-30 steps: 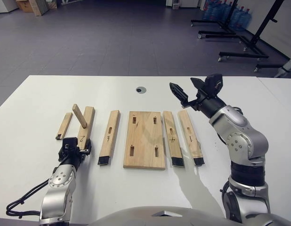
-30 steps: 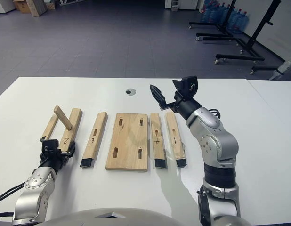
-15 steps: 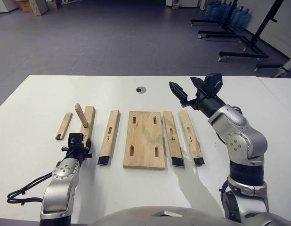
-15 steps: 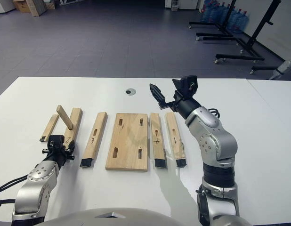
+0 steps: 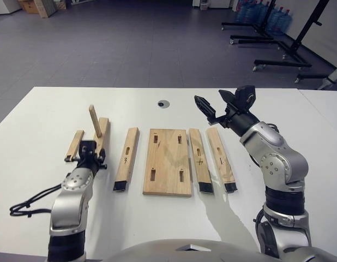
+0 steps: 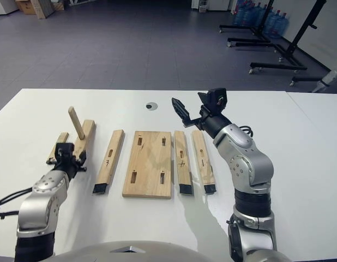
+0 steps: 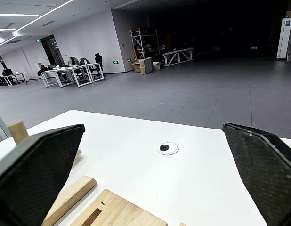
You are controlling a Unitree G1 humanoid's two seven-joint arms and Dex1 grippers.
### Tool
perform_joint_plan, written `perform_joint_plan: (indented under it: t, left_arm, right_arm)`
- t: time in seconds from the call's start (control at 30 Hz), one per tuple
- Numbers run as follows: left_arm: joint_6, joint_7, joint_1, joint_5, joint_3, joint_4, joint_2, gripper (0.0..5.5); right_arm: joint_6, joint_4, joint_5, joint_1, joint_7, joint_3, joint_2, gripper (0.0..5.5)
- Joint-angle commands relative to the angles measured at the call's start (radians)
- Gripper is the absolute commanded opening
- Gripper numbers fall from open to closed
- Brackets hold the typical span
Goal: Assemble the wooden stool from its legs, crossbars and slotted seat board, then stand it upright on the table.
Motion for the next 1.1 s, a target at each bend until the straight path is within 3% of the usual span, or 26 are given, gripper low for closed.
perform_joint_plan:
  t: [0.03,0.23,0.4,0.53,0.63,0.83,1.1]
  left_arm:
    - [0.018,-0.051,-0.152,-0.088,0.070,-0.013,0.008,2.02]
    - [0.027,-0.242,-0.342,-0.377,0.168,0.010,0.014,2.02]
    - [0.078,-0.376,-0.408,-0.686,0.238,0.027,0.002,2.02]
    - [0.101,-0.504,-0.331,-0.857,0.252,0.045,0.049,2.02]
    - [0.110,-0.562,-0.275,-0.962,0.254,0.046,0.068,2.02]
    - [0.137,-0.560,-0.269,-1.147,0.248,0.134,0.067,2.02]
    - [0.170,-0.468,-0.233,-1.367,0.160,0.140,0.031,2.02]
  right_arm:
    - [-0.010,0.022,-0.008,-0.032,0.012,-0.011,-0.017,5.40]
    - [0.015,0.075,0.022,-0.099,0.062,-0.057,-0.085,5.40]
    - [0.116,0.157,0.177,-0.237,0.104,-0.154,-0.110,5.40]
    - [0.291,0.250,0.504,-0.354,0.072,-0.334,-0.120,5.40]
    - [0.374,0.302,0.717,-0.386,0.064,-0.396,-0.126,5.40]
    - [0.447,0.267,0.953,-0.227,0.090,-0.345,-0.086,5.40]
    - [0.414,0.362,0.981,-0.230,0.104,-0.232,-0.034,5.40]
